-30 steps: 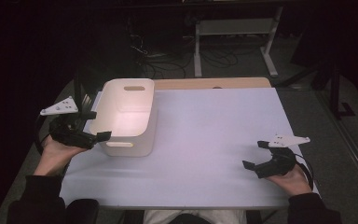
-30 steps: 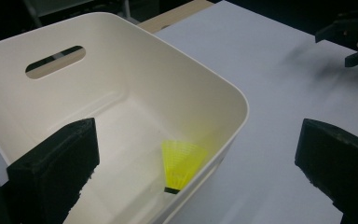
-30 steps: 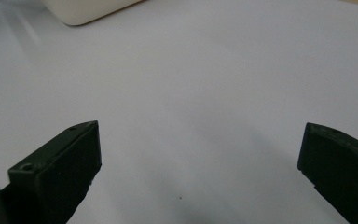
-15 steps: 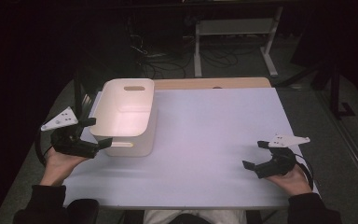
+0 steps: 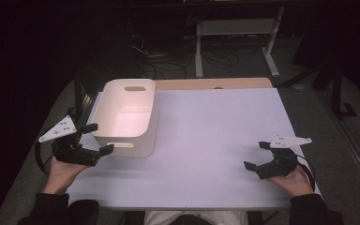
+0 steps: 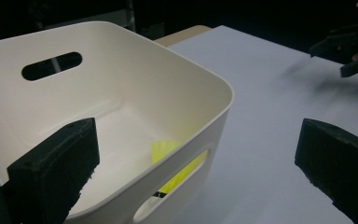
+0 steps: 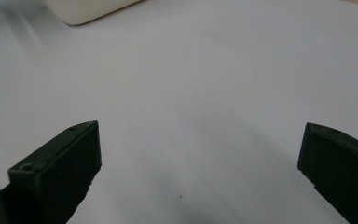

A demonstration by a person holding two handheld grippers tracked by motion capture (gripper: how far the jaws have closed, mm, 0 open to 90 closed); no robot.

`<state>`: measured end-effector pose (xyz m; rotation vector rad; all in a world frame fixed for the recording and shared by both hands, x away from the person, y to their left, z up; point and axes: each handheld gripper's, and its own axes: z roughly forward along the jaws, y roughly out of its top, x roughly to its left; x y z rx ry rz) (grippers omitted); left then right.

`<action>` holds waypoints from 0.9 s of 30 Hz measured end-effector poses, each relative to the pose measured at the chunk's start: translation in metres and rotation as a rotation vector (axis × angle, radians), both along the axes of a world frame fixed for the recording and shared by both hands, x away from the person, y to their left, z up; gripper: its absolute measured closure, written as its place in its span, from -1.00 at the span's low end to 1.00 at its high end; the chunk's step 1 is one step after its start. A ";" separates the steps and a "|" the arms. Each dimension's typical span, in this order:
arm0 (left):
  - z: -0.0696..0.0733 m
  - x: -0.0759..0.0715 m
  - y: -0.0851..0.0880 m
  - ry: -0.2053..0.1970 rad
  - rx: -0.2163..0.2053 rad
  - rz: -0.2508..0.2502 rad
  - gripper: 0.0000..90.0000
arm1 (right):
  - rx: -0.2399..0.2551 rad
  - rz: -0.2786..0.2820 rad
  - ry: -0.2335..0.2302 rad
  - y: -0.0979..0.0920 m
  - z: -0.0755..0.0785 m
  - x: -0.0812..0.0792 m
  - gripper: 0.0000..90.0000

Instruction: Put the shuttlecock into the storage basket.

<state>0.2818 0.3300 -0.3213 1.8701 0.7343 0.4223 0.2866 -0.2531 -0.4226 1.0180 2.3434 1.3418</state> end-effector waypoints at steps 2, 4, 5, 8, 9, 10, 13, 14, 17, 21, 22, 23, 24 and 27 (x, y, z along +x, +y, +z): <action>-0.001 -0.001 0.000 -0.002 -0.002 0.002 -1.00 | -0.001 0.000 0.000 0.000 0.000 0.000 -1.00; -0.005 -0.003 0.000 -0.002 -0.005 0.002 -1.00 | -0.001 0.000 0.000 0.000 0.000 0.000 -1.00; -0.006 -0.004 0.000 -0.003 -0.004 0.005 -1.00 | 0.000 -0.001 0.000 0.000 0.000 0.000 -1.00; -0.010 -0.006 0.001 -0.014 -0.027 0.015 -1.00 | 0.000 0.000 0.000 0.000 0.000 0.000 -1.00; -0.010 -0.008 0.001 -0.017 -0.030 0.019 -1.00 | -0.001 0.000 0.000 0.000 0.000 0.000 -1.00; -0.011 -0.008 0.001 -0.020 -0.033 0.015 -1.00 | -0.001 0.000 0.001 0.000 0.000 0.000 -1.00; -0.014 -0.011 0.001 -0.018 -0.034 0.009 -1.00 | 0.000 0.000 0.000 0.000 0.000 0.000 -1.00; -0.015 -0.012 0.001 -0.022 -0.032 0.008 -1.00 | -0.001 0.000 -0.001 0.000 0.000 0.000 -1.00; -0.018 -0.015 0.002 -0.028 -0.037 0.012 -1.00 | -0.001 -0.001 0.001 0.000 0.000 0.000 -1.00; -0.023 -0.019 0.003 -0.034 -0.046 0.019 -1.00 | -0.002 -0.001 0.001 0.000 0.000 0.000 -1.00; -0.025 -0.020 0.003 -0.039 -0.047 0.020 -1.00 | -0.002 -0.001 0.000 0.000 0.000 0.000 -1.00; -0.026 -0.021 0.004 -0.040 -0.055 0.024 -1.00 | -0.002 -0.001 0.000 0.000 0.000 0.000 -1.00; -0.027 -0.023 0.004 -0.045 -0.053 0.031 -1.00 | -0.002 -0.002 0.000 0.000 0.000 0.000 -1.00; -0.029 -0.026 0.005 -0.050 -0.054 0.032 -1.00 | 0.001 -0.006 -0.002 0.000 0.000 0.000 -1.00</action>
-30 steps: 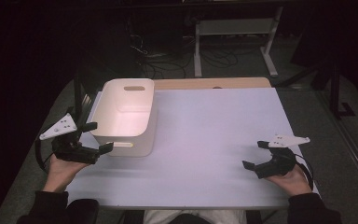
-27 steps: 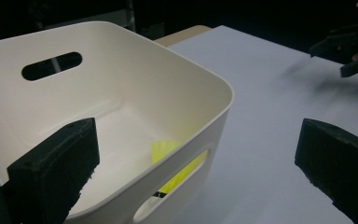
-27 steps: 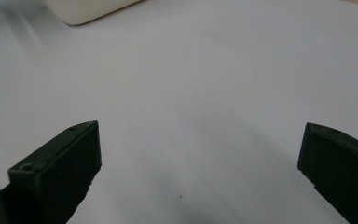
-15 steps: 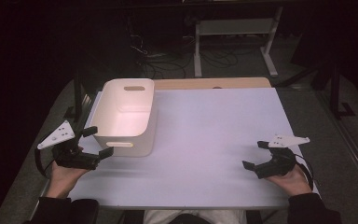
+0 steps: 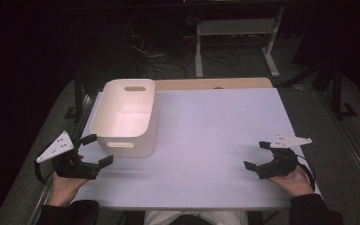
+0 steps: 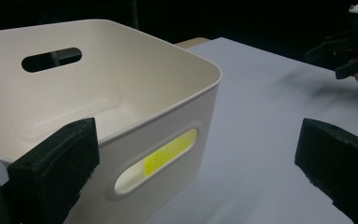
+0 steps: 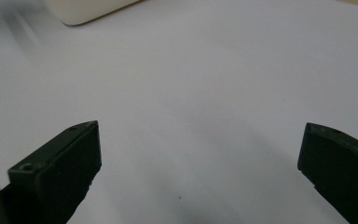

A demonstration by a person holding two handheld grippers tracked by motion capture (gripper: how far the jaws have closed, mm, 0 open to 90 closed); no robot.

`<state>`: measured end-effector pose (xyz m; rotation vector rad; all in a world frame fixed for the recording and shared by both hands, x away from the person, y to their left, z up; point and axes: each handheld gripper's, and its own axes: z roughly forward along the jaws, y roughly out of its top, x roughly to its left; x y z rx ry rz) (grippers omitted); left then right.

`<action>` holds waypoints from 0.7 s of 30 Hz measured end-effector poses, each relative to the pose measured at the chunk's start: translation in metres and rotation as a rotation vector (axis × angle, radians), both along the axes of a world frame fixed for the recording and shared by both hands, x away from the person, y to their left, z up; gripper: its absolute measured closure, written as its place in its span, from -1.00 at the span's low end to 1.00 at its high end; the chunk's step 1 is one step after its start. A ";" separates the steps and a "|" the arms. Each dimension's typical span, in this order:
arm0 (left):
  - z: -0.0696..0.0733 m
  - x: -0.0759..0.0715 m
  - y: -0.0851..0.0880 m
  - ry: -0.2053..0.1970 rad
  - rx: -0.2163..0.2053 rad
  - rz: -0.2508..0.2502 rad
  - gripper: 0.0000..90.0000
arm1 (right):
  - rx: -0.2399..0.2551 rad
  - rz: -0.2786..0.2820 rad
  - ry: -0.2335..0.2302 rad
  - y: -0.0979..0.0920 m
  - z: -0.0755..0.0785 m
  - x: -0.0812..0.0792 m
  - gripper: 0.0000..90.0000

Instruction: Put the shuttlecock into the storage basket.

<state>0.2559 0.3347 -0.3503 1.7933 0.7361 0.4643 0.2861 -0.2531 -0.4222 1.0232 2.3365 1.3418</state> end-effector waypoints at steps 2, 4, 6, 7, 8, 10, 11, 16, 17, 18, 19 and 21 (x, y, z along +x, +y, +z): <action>-0.001 -0.001 -0.001 0.001 0.002 -0.001 -1.00 | -0.001 0.001 -0.001 0.000 0.000 0.000 -1.00; -0.002 -0.002 -0.001 0.003 0.005 -0.004 -1.00 | -0.002 0.001 -0.001 0.000 0.000 0.000 -1.00; -0.004 -0.003 -0.002 0.005 0.006 -0.007 -1.00 | -0.002 0.003 -0.001 0.000 0.000 0.000 -1.00; -0.004 -0.003 -0.002 0.007 0.008 -0.007 -1.00 | -0.001 0.002 -0.001 0.000 0.000 0.000 -1.00; -0.005 -0.004 -0.002 0.006 0.009 -0.007 -1.00 | 0.000 0.002 0.000 0.000 0.000 0.000 -1.00; -0.007 -0.004 -0.002 0.005 0.008 -0.007 -1.00 | -0.001 0.003 0.000 0.000 0.000 0.000 -1.00; -0.009 -0.005 -0.002 0.005 0.005 -0.007 -1.00 | -0.001 0.003 0.000 0.000 0.000 0.000 -1.00; -0.015 -0.006 -0.001 0.007 0.004 -0.013 -1.00 | -0.002 0.004 -0.001 0.000 0.000 0.000 -1.00; -0.016 -0.006 -0.001 0.007 0.009 -0.011 -1.00 | -0.001 0.004 0.000 0.000 0.000 0.000 -1.00; -0.017 -0.006 -0.001 0.010 0.008 -0.012 -1.00 | -0.001 0.004 -0.001 0.000 0.000 0.000 -1.00; -0.019 -0.006 -0.001 0.013 0.008 -0.014 -1.00 | -0.002 0.005 -0.001 0.000 0.000 0.000 -1.00; -0.021 -0.006 -0.001 0.016 0.016 -0.017 -1.00 | -0.003 0.005 0.001 0.000 0.000 0.000 -1.00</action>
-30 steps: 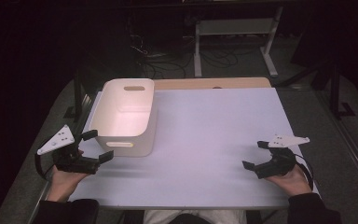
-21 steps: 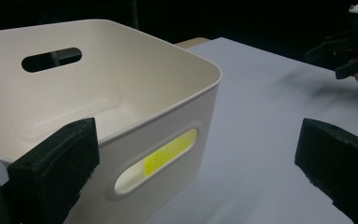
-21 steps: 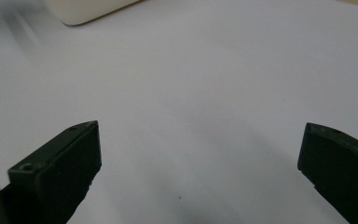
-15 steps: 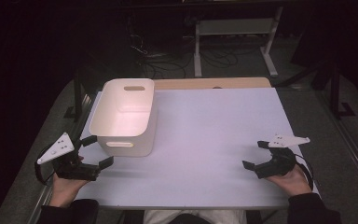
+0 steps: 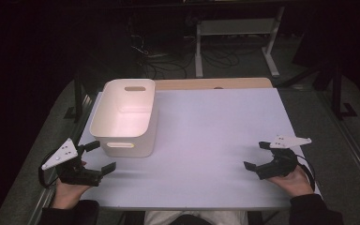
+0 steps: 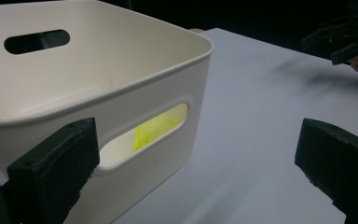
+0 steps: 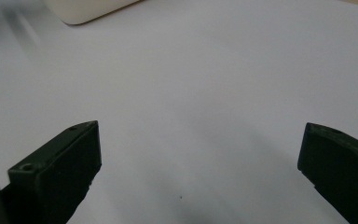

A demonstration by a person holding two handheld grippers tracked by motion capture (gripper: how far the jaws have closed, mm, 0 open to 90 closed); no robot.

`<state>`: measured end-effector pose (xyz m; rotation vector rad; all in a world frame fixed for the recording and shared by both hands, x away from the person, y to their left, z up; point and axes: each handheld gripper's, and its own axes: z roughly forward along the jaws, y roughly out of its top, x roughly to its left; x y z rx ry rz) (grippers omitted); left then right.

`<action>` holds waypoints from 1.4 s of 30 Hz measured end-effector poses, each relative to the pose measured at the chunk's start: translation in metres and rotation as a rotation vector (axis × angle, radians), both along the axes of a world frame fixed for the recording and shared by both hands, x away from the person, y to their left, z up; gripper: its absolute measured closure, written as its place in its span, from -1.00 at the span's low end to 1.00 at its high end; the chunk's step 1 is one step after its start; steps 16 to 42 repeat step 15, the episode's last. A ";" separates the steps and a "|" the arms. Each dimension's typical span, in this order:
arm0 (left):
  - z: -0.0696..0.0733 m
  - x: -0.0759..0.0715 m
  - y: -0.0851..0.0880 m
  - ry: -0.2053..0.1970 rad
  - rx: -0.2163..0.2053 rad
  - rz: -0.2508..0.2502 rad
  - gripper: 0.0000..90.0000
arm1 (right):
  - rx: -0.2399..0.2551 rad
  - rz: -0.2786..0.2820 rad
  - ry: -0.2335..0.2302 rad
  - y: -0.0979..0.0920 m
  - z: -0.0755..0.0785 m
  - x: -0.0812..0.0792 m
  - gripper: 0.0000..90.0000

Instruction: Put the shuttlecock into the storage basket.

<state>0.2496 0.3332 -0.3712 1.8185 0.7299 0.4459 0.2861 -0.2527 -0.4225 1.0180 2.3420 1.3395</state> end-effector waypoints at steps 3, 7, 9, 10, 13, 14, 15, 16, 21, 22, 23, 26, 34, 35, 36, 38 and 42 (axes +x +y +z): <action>-0.003 0.000 -0.001 0.009 -0.001 -0.008 -1.00 | 0.001 0.001 -0.001 0.000 0.000 0.000 -1.00; -0.007 0.002 -0.001 0.026 -0.009 -0.024 -1.00 | 0.001 0.001 0.000 0.000 0.000 0.000 -1.00; -0.009 0.002 -0.001 0.030 -0.006 -0.022 -1.00 | 0.002 0.001 0.000 0.000 0.000 0.000 -1.00; -0.010 0.002 0.000 0.032 -0.005 -0.021 -1.00 | 0.002 0.001 0.000 0.000 0.000 0.000 -1.00; -0.013 0.003 0.001 0.039 -0.008 -0.019 -1.00 | 0.001 0.002 0.000 0.000 0.000 0.000 -1.00; -0.013 0.003 0.001 0.043 -0.003 -0.018 -1.00 | 0.001 0.003 0.000 0.000 0.000 0.000 -1.00; -0.014 0.003 0.001 0.043 -0.003 -0.020 -1.00 | 0.000 0.003 -0.001 0.000 0.000 0.000 -1.00; -0.014 0.003 0.001 0.043 -0.003 -0.020 -1.00 | 0.000 0.003 -0.001 0.000 0.000 0.000 -1.00; -0.014 0.003 0.001 0.043 -0.003 -0.020 -1.00 | 0.000 0.003 -0.001 0.000 0.000 0.000 -1.00; -0.014 0.003 0.001 0.043 -0.003 -0.020 -1.00 | 0.000 0.003 -0.001 0.000 0.000 0.000 -1.00; -0.014 0.003 0.001 0.043 -0.003 -0.020 -1.00 | 0.000 0.003 -0.001 0.000 0.000 0.000 -1.00; -0.014 0.003 0.001 0.043 -0.003 -0.020 -1.00 | 0.000 0.003 -0.001 0.000 0.000 0.000 -1.00; -0.014 0.003 0.001 0.043 -0.003 -0.020 -1.00 | 0.000 0.003 -0.001 0.000 0.000 0.000 -1.00; -0.014 0.003 0.001 0.043 -0.003 -0.020 -1.00 | 0.000 0.003 -0.001 0.000 0.000 0.000 -1.00; -0.014 0.003 0.001 0.043 -0.003 -0.020 -1.00 | 0.000 0.003 -0.001 0.000 0.000 0.000 -1.00; -0.014 0.003 0.001 0.043 -0.003 -0.020 -1.00 | 0.000 0.003 -0.001 0.000 0.000 0.000 -1.00; -0.014 0.003 0.001 0.043 -0.003 -0.020 -1.00 | 0.000 0.003 -0.001 0.000 0.000 0.000 -1.00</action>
